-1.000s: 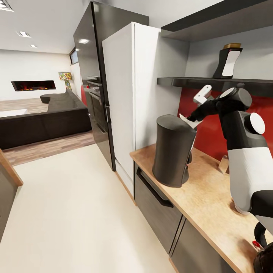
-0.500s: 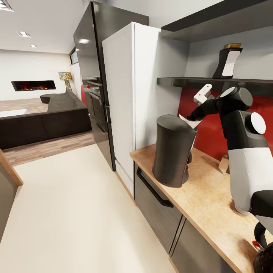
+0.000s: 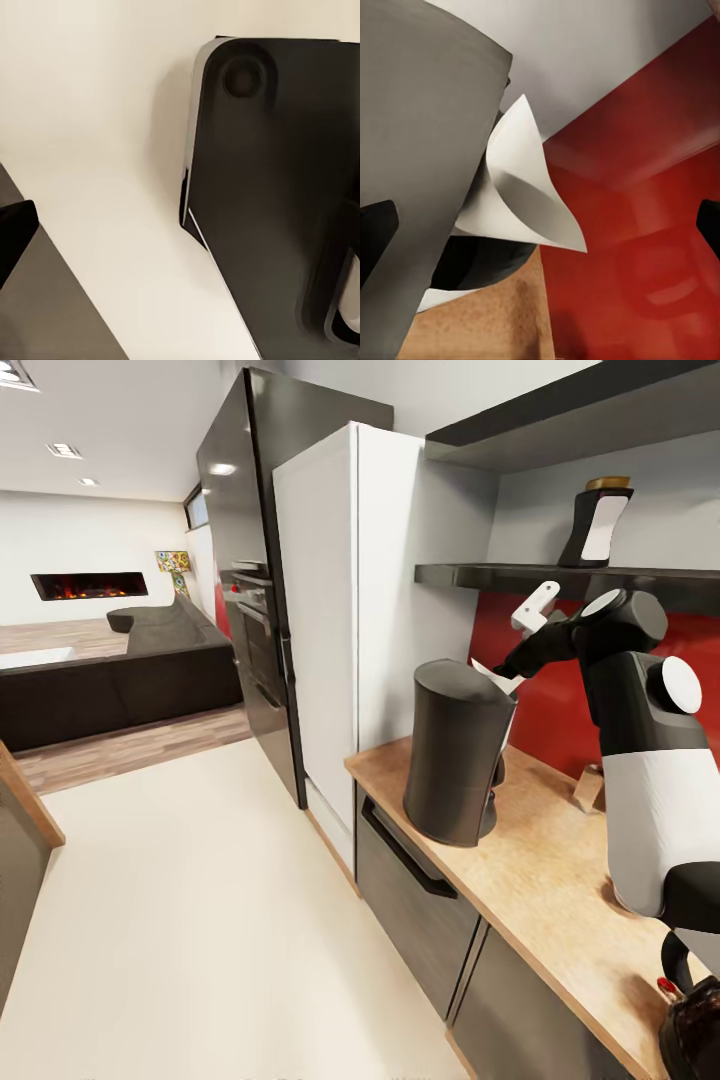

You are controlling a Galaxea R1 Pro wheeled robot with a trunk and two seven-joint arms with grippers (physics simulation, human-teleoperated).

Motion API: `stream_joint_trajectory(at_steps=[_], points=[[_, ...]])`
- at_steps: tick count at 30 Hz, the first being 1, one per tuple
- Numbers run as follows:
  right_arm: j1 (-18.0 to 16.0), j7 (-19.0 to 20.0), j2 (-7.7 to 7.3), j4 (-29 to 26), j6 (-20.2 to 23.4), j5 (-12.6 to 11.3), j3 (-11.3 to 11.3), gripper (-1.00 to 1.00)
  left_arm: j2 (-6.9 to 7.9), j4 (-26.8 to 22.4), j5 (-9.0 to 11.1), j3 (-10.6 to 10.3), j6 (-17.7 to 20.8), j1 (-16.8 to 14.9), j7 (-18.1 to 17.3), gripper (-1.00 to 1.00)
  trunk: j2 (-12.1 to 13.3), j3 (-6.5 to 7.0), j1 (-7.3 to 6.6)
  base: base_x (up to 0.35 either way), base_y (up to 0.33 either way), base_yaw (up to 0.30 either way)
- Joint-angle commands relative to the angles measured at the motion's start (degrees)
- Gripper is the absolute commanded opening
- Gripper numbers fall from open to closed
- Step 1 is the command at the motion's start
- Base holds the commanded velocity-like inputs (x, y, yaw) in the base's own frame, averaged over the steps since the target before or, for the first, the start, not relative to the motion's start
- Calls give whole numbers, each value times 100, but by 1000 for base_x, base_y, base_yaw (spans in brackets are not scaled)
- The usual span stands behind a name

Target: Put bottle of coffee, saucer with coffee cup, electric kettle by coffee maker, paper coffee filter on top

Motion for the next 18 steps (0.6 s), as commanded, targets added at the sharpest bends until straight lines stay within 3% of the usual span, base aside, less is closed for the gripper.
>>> stream_joint_trajectory(at_steps=[1, 14, 18], points=[[-7, 42, -7, -6, 29, 43, 14, 100, -3, -8, -24, 27, -10, 2, 8, 100, -11, -11, 3, -39, 42, 0], [-7, 42, -17, -6, 27, 45, 14, 100, -4, -8, -24, 24, -10, 0, 11, 100, -11, -11, 3, -140, 184, 0], [-7, 42, -33, -6, 27, 48, 14, 100, 4, -12, -24, 39, -10, 0, 19, 100, -11, -11, 3, -41, 62, 0]])
